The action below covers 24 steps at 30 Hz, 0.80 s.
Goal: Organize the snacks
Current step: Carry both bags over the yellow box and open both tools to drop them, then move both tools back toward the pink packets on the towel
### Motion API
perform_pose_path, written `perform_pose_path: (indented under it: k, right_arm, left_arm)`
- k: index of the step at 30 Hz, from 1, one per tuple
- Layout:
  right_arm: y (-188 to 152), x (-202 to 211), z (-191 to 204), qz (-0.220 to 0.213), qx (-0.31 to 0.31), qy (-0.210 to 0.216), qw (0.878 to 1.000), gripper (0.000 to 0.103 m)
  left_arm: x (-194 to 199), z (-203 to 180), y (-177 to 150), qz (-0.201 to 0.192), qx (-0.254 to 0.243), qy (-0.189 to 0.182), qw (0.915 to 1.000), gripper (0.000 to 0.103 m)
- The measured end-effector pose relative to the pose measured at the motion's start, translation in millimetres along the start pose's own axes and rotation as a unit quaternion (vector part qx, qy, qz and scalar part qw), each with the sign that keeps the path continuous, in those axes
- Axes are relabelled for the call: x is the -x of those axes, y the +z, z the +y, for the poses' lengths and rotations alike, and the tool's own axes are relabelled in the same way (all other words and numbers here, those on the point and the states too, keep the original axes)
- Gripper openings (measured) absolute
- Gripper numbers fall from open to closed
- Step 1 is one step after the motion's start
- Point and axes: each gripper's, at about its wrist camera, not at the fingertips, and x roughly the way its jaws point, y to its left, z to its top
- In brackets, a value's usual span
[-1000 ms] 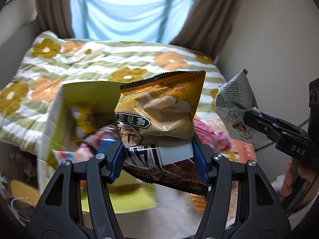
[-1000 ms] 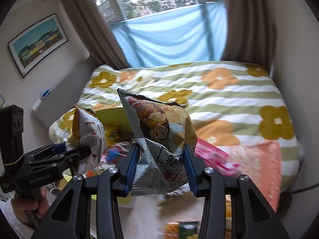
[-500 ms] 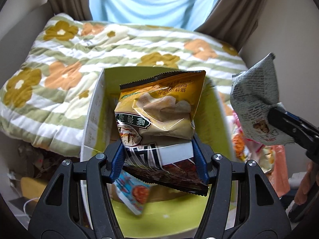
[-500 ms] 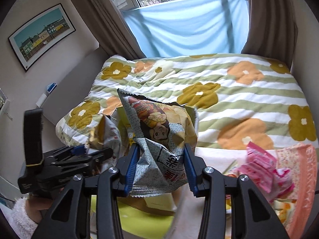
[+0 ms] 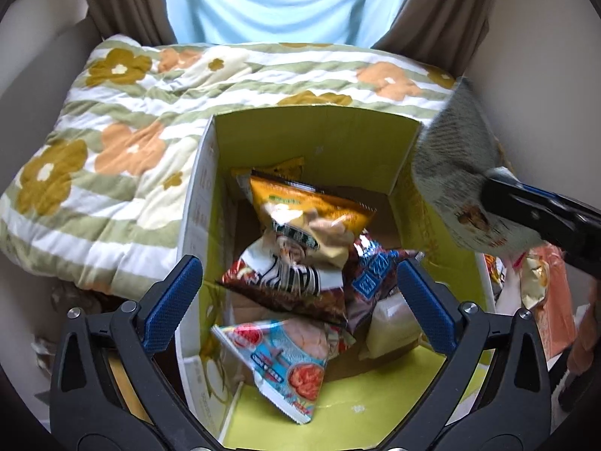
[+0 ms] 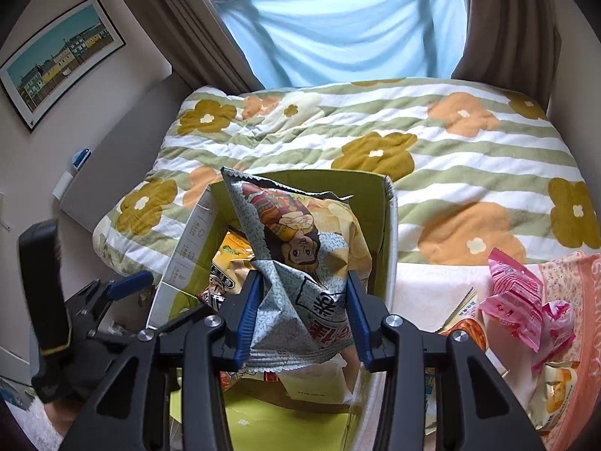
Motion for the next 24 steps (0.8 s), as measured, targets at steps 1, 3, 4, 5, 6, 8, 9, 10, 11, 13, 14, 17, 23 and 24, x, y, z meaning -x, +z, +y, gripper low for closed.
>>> perform_pose_path:
  k: [1, 3, 4, 5, 6, 8, 9, 10, 11, 13, 14, 17, 23, 24]
  right_arm:
    - [0.8, -2.2, 1.2, 0.001, -0.002, 0.002, 1.000, 0.040]
    - [3.8, -7.0, 2.0, 0.003, -0.001, -0.001, 1.000, 0.040]
    - [5.7, -9.6, 3.0, 0.003, 0.001, -0.004, 1.000, 0.040]
    - [7.1, -12.4, 3.9, 0.004, 0.002, -0.007, 1.000, 0.040]
    - [9.9, -17.0, 5.1, 0.006, 0.003, -0.010, 1.000, 0.040]
    - [13.9, -23.6, 5.2, 0.008, 0.005, -0.013, 1.000, 0.040]
    - [15.3, -26.1, 5.0, 0.008, 0.004, -0.015, 1.000, 0.041]
    - [17.0, -28.7, 4.7, 0.007, 0.002, -0.015, 1.000, 0.042]
    - [18.1, -30.6, 4.7, 0.007, 0.000, -0.014, 1.000, 0.042]
    - [18.5, -31.0, 3.9, 0.001, -0.008, -0.020, 1.000, 0.055]
    - [18.4, -30.5, 3.3, 0.003, -0.012, -0.025, 1.000, 0.065]
    - [13.3, -25.5, 3.6, 0.004, -0.015, -0.034, 0.999, 0.090]
    - [-5.4, -11.2, 8.7, 0.003, -0.002, -0.055, 0.998, 0.090]
    - [-7.1, -8.3, 9.8, 0.003, -0.002, -0.056, 0.998, 0.090]
  left_arm:
    - [1.1, 1.1, -2.6, 0.001, 0.003, -0.004, 1.0000, 0.103]
    - [1.9, 3.5, -5.9, 0.003, 0.008, -0.012, 0.9999, 0.103]
    - [2.1, 2.9, -7.4, 0.004, 0.010, -0.012, 0.9999, 0.103]
    - [1.3, 2.9, -8.4, 0.006, 0.011, -0.013, 0.9998, 0.103]
    - [0.8, 3.6, -9.5, 0.009, 0.012, -0.015, 0.9998, 0.103]
    - [3.2, 3.7, -12.2, 0.008, 0.014, -0.017, 0.9997, 0.103]
    - [5.2, 4.5, -13.2, 0.005, 0.016, -0.018, 0.9997, 0.103]
    - [7.4, 5.2, -14.2, 0.002, 0.017, -0.016, 0.9997, 0.103]
    - [8.8, 5.2, -14.9, 0.001, 0.016, -0.012, 0.9998, 0.103]
    - [11.0, 4.1, -16.8, 0.000, 0.013, -0.005, 0.9999, 0.103]
    - [12.0, 4.1, -17.2, 0.000, 0.011, 0.000, 0.9999, 0.103]
    - [17.4, 6.6, -21.1, -0.005, 0.008, 0.012, 0.9999, 0.103]
    - [27.3, 6.6, -29.8, -0.010, 0.016, 0.013, 0.9997, 0.103]
    - [29.2, 5.1, -30.6, -0.011, 0.015, 0.012, 0.9997, 0.103]
